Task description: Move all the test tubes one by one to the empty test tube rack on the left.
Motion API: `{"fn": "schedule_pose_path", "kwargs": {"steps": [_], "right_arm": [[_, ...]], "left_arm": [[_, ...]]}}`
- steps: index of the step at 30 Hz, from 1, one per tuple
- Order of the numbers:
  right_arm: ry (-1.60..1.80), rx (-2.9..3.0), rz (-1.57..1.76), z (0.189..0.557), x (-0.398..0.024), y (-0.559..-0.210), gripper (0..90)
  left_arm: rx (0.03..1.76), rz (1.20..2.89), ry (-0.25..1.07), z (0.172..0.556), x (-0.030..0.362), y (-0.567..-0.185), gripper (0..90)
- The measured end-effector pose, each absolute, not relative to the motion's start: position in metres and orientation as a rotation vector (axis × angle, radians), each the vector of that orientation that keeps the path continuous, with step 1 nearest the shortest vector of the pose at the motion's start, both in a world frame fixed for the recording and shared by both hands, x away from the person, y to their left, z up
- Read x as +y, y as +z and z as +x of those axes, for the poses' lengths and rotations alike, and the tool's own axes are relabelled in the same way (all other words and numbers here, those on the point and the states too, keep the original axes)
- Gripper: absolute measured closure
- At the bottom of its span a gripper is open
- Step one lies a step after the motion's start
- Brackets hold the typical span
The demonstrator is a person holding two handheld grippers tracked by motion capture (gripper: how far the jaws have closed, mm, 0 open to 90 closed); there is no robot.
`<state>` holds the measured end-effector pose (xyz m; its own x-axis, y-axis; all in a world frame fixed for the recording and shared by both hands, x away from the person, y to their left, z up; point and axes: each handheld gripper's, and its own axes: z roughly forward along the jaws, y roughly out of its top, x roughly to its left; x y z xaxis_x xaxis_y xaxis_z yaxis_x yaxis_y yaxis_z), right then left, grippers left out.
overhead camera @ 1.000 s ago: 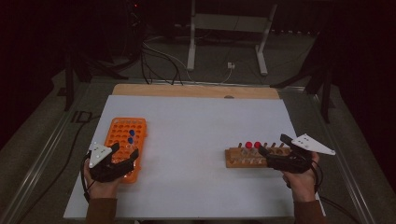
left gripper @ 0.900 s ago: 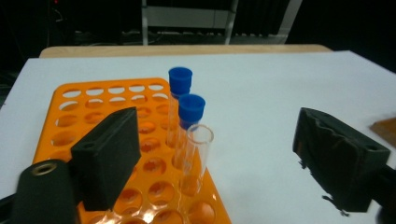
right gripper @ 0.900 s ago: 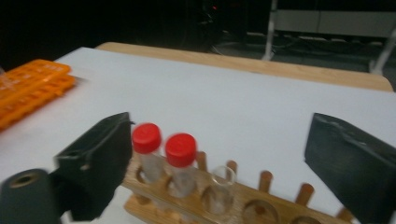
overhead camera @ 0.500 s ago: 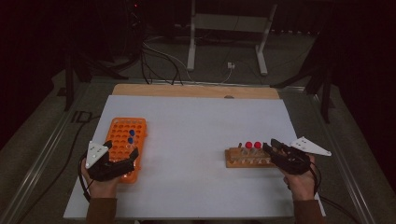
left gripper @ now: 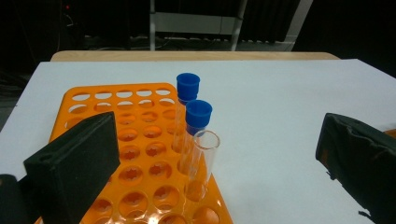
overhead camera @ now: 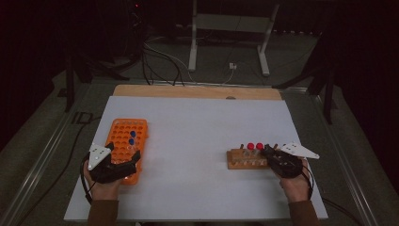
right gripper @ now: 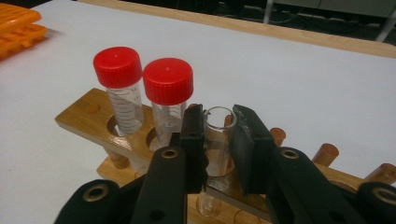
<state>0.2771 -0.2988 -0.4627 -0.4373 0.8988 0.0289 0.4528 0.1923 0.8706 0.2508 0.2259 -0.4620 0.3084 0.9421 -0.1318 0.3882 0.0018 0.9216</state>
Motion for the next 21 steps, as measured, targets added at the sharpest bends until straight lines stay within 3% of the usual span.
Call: {"fn": "schedule_pose_path", "kwargs": {"steps": [12,21], "right_arm": [[1.159,1.968,1.255,0.277,-0.298,-0.462,76.1],[1.250,1.923,1.255,0.270,-0.307,-0.441,76.1]], "left_arm": [[1.249,1.575,0.686,0.251,0.225,-0.463,0.4],[1.243,1.576,0.688,0.251,0.224,-0.463,0.4]]}}
